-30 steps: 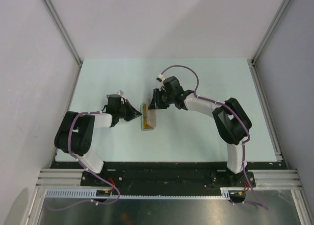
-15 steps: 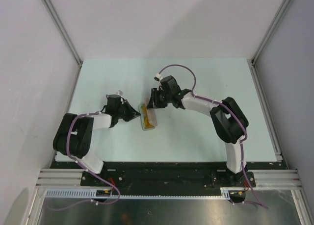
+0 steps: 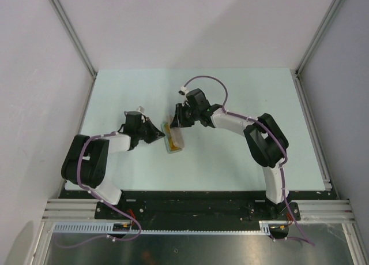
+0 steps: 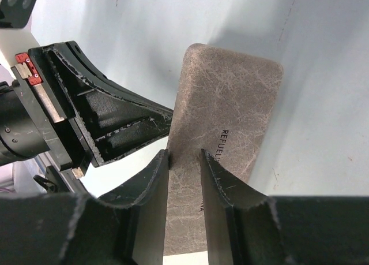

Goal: Organize the sunglasses
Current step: Close the case with sunglasses at the center of the board.

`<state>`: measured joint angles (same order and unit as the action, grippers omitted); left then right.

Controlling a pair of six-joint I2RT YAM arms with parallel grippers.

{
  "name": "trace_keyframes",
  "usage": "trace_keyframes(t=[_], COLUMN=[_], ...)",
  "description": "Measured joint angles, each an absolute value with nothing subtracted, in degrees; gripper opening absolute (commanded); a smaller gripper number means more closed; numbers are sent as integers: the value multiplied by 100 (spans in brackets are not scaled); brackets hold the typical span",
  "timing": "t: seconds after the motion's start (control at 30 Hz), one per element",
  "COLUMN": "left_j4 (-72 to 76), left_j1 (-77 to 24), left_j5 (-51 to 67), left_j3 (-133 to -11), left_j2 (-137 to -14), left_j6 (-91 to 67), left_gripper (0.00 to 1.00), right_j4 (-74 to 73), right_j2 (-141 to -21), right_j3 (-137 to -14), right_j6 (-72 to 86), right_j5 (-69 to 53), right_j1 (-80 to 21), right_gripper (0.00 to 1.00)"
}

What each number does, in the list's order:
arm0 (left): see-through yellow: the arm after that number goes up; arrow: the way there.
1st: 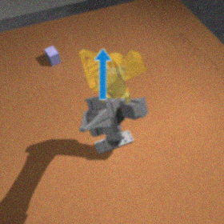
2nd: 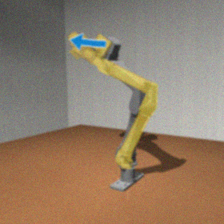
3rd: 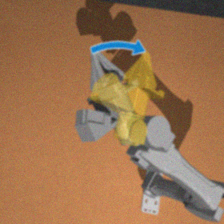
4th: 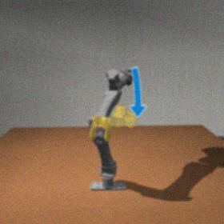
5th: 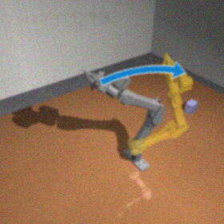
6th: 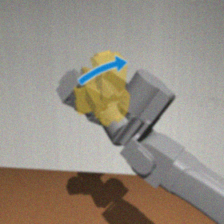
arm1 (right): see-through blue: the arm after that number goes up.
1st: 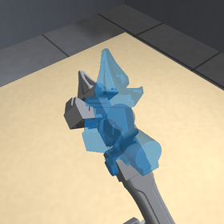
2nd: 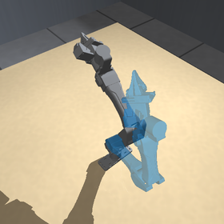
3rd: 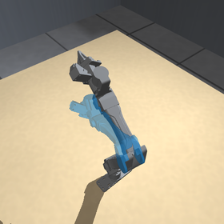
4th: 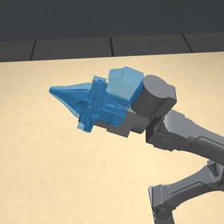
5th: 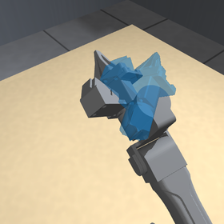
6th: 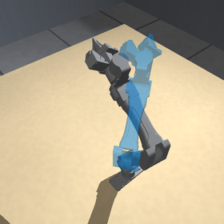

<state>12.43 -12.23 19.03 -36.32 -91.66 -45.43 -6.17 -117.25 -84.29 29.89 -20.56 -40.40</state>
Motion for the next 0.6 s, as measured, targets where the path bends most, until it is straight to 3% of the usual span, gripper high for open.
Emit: trace_keyframes(t=[0.6], left_j4=[617], left_j1=[-1236], left_j5=[847], left_j3=[-3503], left_j2=[-7662], left_j6=[-4442], left_gripper=[4], right_j4=[-814], right_j2=[-12051], right_j3=[-8976], right_j6=[2853], right_j5=[-1785], right_j1=[-4281], right_gripper=[29])
